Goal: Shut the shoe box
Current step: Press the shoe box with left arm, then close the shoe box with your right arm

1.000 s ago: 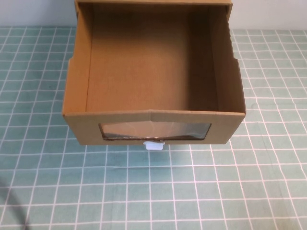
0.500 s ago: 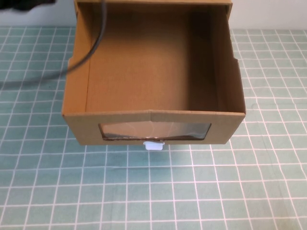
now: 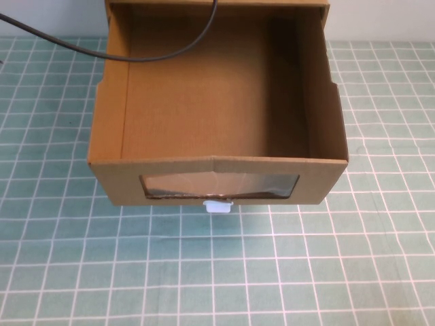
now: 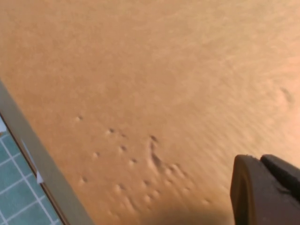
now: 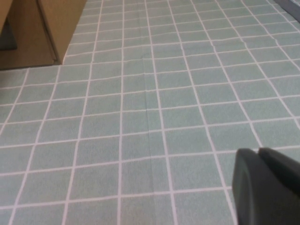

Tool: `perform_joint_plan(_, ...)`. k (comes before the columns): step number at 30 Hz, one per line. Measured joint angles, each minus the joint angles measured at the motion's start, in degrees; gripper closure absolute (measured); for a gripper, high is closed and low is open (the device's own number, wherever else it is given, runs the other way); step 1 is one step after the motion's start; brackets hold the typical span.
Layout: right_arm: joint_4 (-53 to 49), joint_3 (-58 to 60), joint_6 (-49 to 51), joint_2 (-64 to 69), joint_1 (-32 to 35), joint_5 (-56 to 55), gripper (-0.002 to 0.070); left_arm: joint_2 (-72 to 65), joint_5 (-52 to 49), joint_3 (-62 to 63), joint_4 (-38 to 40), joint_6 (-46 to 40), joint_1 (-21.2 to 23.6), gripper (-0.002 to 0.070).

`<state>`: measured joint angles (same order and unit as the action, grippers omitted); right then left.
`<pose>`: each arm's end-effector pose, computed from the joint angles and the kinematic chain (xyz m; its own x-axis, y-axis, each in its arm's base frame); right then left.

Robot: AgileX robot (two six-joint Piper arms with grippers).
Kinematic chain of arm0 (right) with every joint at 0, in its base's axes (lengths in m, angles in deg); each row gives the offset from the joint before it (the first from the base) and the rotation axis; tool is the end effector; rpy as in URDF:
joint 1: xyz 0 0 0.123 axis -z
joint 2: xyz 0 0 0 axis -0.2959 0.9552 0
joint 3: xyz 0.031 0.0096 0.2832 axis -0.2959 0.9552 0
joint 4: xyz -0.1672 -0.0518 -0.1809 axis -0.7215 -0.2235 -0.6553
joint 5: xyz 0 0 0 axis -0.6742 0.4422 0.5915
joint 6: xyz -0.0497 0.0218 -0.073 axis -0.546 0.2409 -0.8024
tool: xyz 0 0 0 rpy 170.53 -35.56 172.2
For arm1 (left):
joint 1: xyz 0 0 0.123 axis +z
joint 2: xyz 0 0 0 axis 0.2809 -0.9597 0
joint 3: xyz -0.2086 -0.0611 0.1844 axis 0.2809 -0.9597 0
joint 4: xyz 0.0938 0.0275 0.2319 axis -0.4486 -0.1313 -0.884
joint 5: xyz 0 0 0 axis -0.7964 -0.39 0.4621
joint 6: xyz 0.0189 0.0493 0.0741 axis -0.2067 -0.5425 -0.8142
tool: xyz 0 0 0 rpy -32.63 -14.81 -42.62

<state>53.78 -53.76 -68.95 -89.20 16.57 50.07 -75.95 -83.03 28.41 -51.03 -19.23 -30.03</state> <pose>0.0533 0.0018 0.1730 -0.2788 0.0418 -0.9594 -0.0115 0.9988 0.0469 0.4085 -0.1385 0.4137 -0.4544 0.3038 -0.8374 0.6466 0.7591 -0.0754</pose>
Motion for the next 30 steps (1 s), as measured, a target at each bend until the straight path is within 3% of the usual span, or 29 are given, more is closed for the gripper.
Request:
perform_joint_plan(13, 1.1, 0.0, 0.0, 0.0, -0.1, -1.1, 0.0688, -2.1, 1.8, 0.8, -1.4, -2.0, -0.2, 0.0680)
perform_joint_plan(23, 29.3, 0.0, 0.0, 0.0, -0.1, -15.1, 0.0688, -2.1, 2.2, 0.8, -1.8, -2.0, -0.2, 0.0680)
perform_joint_plan(26, 33.7, 0.0, 0.0, 0.0, -0.1, -18.8, 0.0688, -2.1, 2.2, 0.8, -1.8, -2.0, -0.2, 0.0680)
perform_joint_plan(30, 36.8, -1.4, 0.0, 0.0, -0.1, -13.2, 0.0688, -2.1, 2.2, 0.8, -1.8, -2.0, -0.2, 0.0680)
